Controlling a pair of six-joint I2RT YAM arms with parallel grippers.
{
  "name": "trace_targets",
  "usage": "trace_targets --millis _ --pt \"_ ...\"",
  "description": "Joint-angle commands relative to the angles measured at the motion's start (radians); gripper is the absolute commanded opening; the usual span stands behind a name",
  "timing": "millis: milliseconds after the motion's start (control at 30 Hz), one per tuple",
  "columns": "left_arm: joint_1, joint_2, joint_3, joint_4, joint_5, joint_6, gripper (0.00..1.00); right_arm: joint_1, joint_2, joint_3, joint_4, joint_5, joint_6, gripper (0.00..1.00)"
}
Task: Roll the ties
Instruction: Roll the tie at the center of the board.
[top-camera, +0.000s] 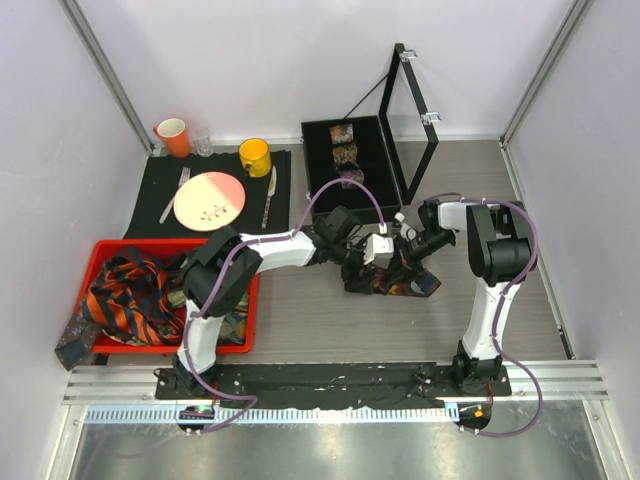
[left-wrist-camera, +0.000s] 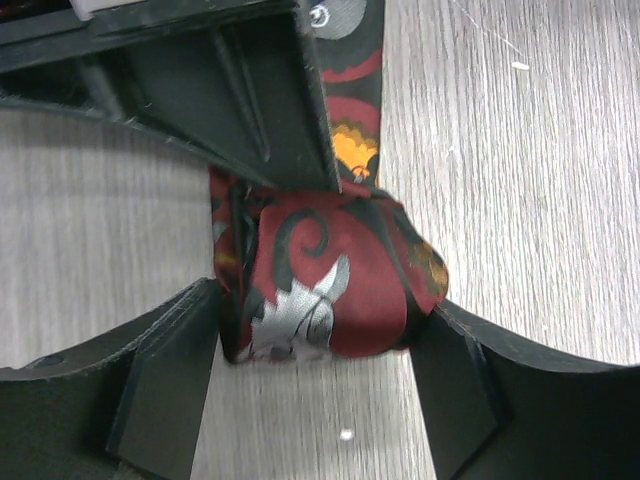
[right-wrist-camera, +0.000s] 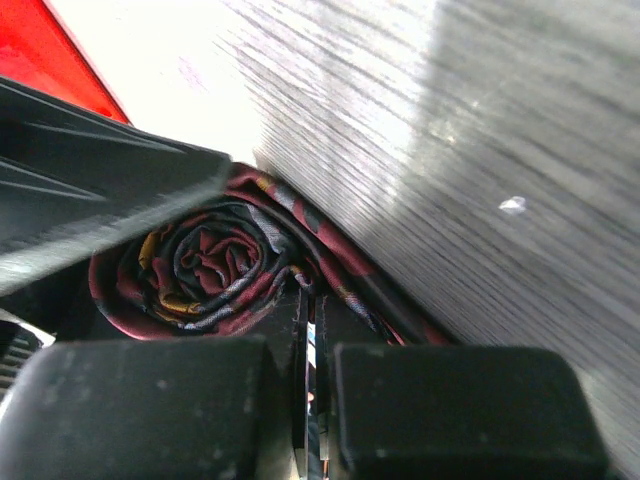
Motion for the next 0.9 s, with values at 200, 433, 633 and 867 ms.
trace_targets --millis 200,433,633,867 --pt "-0.047 0.052 0.045 0.135 0.045 -0.020 0.62 0.041 0.080 0.000 0.130 0.247 0.050 0.01" --pt "-0.051 0.058 0.022 0.215 0.056 -0.079 0.62 0.065 0.100 0.006 0.138 0.243 0.064 0.01" --pt "-0.051 0.057 0.000 0.240 0.045 -0.074 0.68 0.065 0.109 0.006 0.136 0.252 0.061 0.01" --pt "-0.033 -0.030 -0.084 0.194 0.045 -0.027 0.77 0.064 0.113 0.006 0.136 0.246 0.053 0.01"
